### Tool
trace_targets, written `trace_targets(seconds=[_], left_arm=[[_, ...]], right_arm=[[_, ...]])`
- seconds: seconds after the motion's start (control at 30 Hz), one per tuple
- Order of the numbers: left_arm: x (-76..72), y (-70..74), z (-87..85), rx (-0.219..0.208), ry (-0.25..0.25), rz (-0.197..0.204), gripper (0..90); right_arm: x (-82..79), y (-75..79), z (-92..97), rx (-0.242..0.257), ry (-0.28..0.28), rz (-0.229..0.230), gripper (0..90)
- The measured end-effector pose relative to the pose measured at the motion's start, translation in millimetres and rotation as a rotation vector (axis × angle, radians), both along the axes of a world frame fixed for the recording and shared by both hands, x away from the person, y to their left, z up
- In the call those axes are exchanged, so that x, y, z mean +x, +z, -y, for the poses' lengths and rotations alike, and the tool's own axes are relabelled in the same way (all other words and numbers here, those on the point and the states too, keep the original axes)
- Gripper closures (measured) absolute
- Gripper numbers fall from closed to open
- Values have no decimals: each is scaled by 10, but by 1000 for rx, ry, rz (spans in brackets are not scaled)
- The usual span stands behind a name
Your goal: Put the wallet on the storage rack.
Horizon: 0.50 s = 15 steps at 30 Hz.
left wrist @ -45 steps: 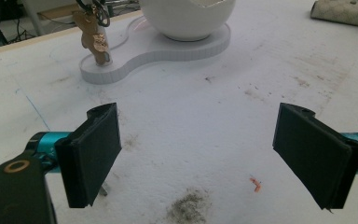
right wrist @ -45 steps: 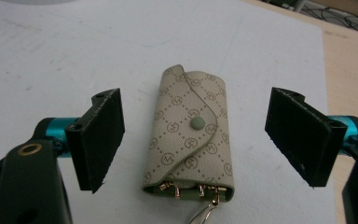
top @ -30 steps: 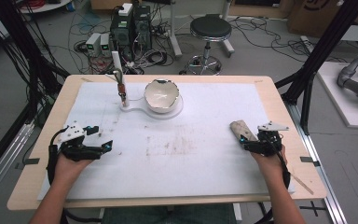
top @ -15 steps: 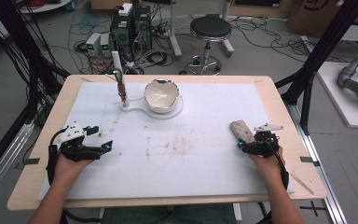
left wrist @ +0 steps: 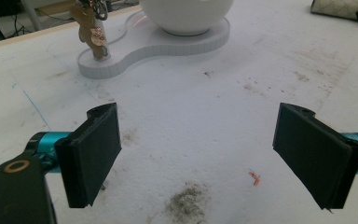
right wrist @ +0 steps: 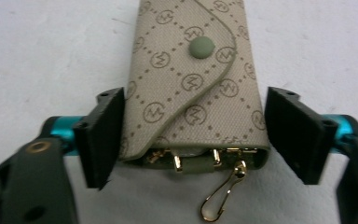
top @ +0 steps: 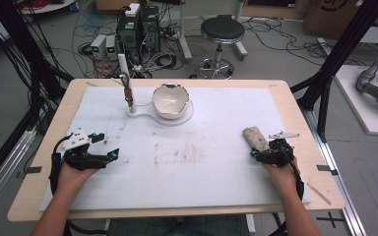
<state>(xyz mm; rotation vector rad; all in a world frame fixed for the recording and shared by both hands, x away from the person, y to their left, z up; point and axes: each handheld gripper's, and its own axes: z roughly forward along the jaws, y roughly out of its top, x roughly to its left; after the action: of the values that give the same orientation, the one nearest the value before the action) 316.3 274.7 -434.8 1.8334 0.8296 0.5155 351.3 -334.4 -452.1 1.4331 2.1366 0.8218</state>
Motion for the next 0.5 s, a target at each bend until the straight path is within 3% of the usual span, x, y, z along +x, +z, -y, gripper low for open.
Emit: trace_targets(seconds=[0.27, 0.5], left_arm=[[-5, 6, 8, -1, -5, 5, 150], [-9, 10, -9, -6, 4, 9, 150]], right_arm=[[-8, 37, -7, -4, -11, -7, 357], [-18, 84, 11, 6, 13, 6, 368]])
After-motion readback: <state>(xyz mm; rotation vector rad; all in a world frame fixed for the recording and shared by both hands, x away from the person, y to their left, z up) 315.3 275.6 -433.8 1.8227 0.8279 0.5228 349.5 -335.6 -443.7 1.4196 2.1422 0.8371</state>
